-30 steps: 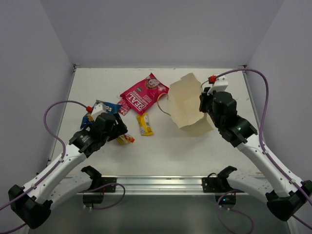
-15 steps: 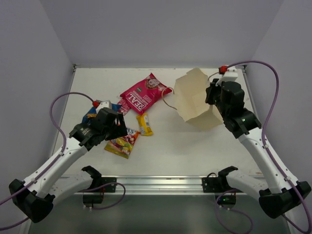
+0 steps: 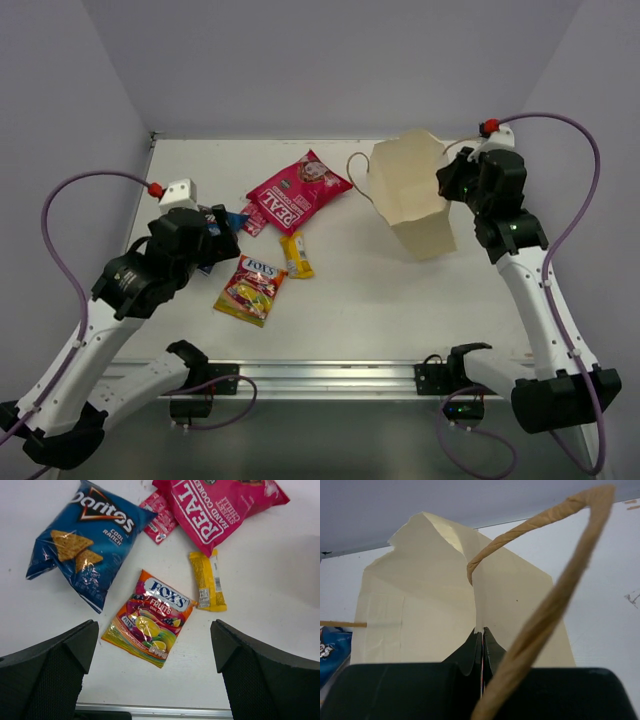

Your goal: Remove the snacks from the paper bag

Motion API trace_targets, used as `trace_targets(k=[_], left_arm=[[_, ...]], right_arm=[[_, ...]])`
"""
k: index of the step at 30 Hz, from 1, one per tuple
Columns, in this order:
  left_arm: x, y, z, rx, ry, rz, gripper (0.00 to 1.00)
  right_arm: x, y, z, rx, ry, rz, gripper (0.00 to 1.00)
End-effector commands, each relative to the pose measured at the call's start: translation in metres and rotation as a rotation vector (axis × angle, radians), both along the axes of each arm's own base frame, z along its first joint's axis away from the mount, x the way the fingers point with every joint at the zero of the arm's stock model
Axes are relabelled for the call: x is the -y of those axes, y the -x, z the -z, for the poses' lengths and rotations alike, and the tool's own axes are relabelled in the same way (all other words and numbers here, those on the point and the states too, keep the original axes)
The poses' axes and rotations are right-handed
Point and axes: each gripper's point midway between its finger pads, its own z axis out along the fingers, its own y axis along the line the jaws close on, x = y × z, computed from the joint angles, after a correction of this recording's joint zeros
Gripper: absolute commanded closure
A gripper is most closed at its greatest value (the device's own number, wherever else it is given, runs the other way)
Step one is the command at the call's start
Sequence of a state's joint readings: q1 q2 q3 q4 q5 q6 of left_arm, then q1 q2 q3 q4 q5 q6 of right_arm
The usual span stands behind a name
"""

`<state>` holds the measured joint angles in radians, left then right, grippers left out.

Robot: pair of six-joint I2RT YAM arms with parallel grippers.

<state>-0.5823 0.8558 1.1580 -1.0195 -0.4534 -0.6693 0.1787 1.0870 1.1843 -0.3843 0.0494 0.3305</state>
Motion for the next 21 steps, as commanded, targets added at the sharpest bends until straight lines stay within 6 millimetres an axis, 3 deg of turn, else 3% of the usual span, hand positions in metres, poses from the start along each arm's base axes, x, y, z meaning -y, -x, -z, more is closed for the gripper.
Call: trace_targets(k=[1,2,7,9,16,20,21], left_arm=[[-0.02,-0.004,-0.05,0.175,0.006,-0.063,0.0],[-0.025,-0.004,-0.058,0.204,-0.006,-0.076,0.0],[-0.041,0.002,-0.09,0.292,-0.023,-0.101,0.0],[-0.048,0.004,-0.096,0.3,-0.05,-0.115,0.0],[-0.065,0.017,-0.118,0.353,-0.077,-0.136,0.0],[-0.067,0.018,-0.119,0.351,-0.094,-0.134,0.0],[-0.067,0.018,-0.119,0.349,-0.096,-0.133,0.0]], right_arm=[[-0.006,-0.014,-0.014,0.031,-0.124,-0.074,1.0],[0.002,-0.021,-0.006,0.012,-0.145,-0.063,1.0],[-0.001,-0.041,0.028,-0.068,-0.22,-0.112,1.0],[0.014,-0.048,0.048,-0.109,-0.221,-0.081,1.0],[0.033,-0.045,0.083,-0.172,-0.221,-0.076,1.0],[0.04,-0.039,0.081,-0.177,-0.175,-0.051,0.81],[0.041,-0.036,0.076,-0.182,-0.159,-0.058,0.7]])
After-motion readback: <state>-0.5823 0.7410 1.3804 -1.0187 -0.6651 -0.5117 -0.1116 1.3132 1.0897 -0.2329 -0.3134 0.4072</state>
